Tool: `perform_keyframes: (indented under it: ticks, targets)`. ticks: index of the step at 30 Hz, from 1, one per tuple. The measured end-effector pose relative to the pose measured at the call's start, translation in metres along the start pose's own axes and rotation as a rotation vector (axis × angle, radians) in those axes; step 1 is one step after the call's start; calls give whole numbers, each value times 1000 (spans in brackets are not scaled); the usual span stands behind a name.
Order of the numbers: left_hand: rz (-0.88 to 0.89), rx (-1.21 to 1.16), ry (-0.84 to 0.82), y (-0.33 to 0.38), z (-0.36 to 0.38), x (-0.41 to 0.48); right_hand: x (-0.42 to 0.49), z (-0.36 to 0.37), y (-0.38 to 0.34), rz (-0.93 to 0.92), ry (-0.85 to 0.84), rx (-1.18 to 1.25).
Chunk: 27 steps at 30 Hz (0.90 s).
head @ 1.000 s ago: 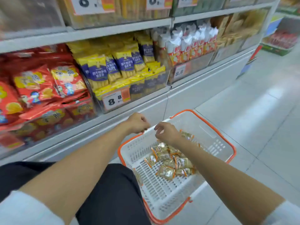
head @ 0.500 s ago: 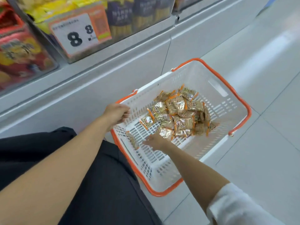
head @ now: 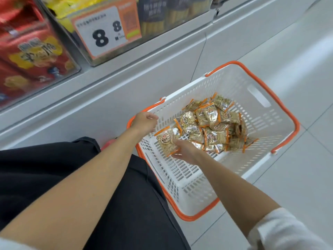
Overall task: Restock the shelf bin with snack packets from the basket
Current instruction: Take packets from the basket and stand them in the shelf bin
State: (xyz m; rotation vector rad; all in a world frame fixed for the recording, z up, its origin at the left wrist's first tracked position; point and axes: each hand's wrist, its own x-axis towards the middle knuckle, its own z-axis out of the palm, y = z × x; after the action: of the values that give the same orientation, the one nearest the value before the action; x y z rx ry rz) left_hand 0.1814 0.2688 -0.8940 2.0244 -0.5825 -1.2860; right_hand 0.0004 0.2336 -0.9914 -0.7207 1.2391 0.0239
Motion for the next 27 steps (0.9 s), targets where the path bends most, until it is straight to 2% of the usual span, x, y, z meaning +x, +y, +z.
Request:
perform_keyframes:
  ticks: [2,4,9,14,17,20,24,27]
  targets:
    - [73,136,-40,3,3,-6,-19,-15,-23,-34,-116,-17]
    - [115,157,-63,13,5,-14,-34,-24,-48,-99,-182,-23]
    - [180,-86,-23,64,-10,-42,-97,-24,-110,-326,-228,-225]
    - [339,-195,23,128,-44,-86,-165,-1,-156,-488,-324,-194]
    - [399,-247,-29,164,-72,-125,-203,18,-184,-603,-300,-193]
    - [456,-191,-66,193,-100,-166,-241,40,-212,-695,-308,-187]
    - [602,-109,88,229,-134,-215,-294,75,-238,-822,-312,-289]
    - [688,-126,134,253,-162,-246,-331,100,-258,-896,-290,-331]
